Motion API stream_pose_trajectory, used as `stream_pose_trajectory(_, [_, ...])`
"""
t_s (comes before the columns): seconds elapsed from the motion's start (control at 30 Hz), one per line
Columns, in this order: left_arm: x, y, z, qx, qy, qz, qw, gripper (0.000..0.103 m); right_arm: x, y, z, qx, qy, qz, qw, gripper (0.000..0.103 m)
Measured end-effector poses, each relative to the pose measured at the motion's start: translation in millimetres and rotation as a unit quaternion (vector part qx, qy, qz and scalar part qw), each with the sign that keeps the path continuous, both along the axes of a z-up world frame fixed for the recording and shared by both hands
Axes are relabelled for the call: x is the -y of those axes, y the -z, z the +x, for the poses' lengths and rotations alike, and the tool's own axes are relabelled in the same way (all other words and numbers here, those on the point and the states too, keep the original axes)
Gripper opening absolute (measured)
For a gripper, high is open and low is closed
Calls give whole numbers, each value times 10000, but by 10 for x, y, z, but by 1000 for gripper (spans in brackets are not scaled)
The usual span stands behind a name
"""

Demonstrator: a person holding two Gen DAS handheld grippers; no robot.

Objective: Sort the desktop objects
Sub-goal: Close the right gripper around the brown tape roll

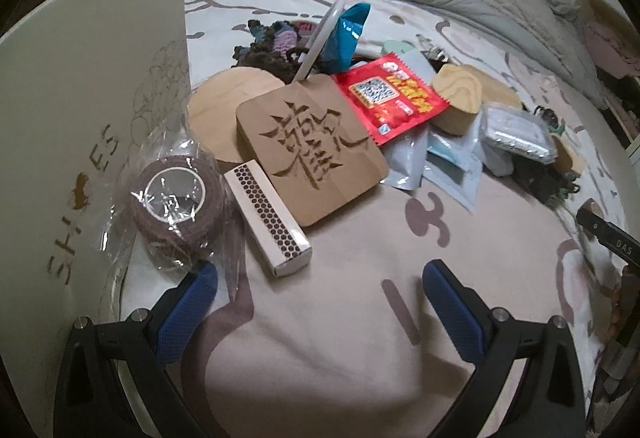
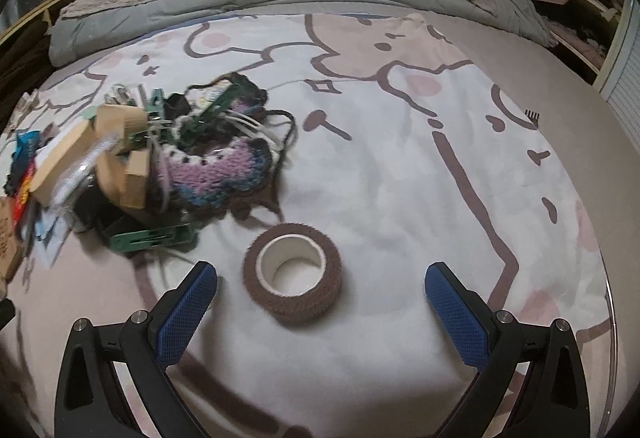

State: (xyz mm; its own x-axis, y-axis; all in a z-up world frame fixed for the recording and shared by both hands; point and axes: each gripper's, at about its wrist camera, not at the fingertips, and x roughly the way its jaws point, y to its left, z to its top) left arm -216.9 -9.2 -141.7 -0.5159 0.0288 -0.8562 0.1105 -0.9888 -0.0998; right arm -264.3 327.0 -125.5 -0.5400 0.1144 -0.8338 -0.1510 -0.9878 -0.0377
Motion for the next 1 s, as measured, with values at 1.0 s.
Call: stream_pose_trajectory(1.0, [91, 95, 153, -269, -79, -2, 9996, 103, -80, 162, 23, -336, 47, -407, 9986, 102])
